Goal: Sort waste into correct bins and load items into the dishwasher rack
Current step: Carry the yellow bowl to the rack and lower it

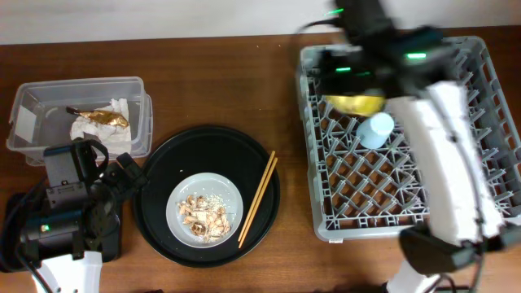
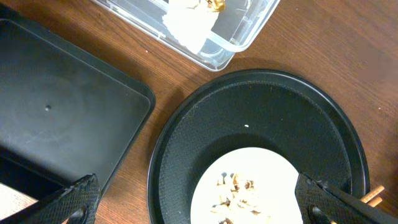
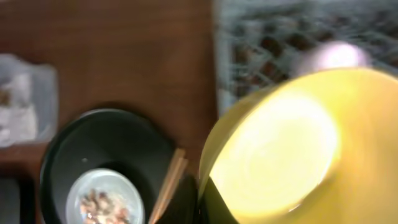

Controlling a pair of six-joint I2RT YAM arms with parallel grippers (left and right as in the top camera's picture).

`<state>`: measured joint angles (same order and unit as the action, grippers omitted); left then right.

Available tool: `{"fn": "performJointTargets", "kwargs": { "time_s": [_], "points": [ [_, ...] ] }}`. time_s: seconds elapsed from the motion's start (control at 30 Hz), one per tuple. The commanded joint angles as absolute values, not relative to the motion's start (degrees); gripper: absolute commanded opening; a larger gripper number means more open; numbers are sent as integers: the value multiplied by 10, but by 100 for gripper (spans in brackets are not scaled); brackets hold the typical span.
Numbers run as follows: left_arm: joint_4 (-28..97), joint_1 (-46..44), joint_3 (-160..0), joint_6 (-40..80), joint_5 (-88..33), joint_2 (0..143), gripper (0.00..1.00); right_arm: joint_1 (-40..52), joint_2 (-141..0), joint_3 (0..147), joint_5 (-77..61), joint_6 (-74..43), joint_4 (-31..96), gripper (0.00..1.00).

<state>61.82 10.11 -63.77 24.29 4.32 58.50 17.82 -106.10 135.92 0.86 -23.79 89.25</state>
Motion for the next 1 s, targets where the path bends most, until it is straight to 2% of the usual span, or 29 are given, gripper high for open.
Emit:
{"fn": "performJointTargets", "kwargs": {
  "time_s": [0.0, 0.1, 0.17, 0.37, 0.5, 0.7, 0.9, 0.97],
  "points": [
    [618, 104, -646, 248, 39, 582, 99, 66, -1027, 1361, -89, -143, 962, 4],
    [618, 104, -646, 248, 39, 582, 99, -70, -1014, 1301, -315, -22, 973, 4],
    [618, 104, -646, 248, 39, 582, 99, -122, -1010, 1231, -391, 14, 973, 4],
    [618, 104, -646, 248, 39, 582, 99, -170, -1003, 947, -649, 230, 973, 4],
    [618, 104, -646, 248, 39, 582, 99, -206, -1004, 824, -654, 277, 973, 4],
    [618, 104, -646, 248, 39, 582, 99, -341, -1007, 699, -654, 328, 951, 4],
    [618, 104, -646, 248, 39, 582, 99, -350, -1007, 695, -651, 332, 925, 4],
    [618, 104, -646, 248, 39, 582, 99, -363, -1007, 696, -653, 325, 893, 14]
  ]
}}
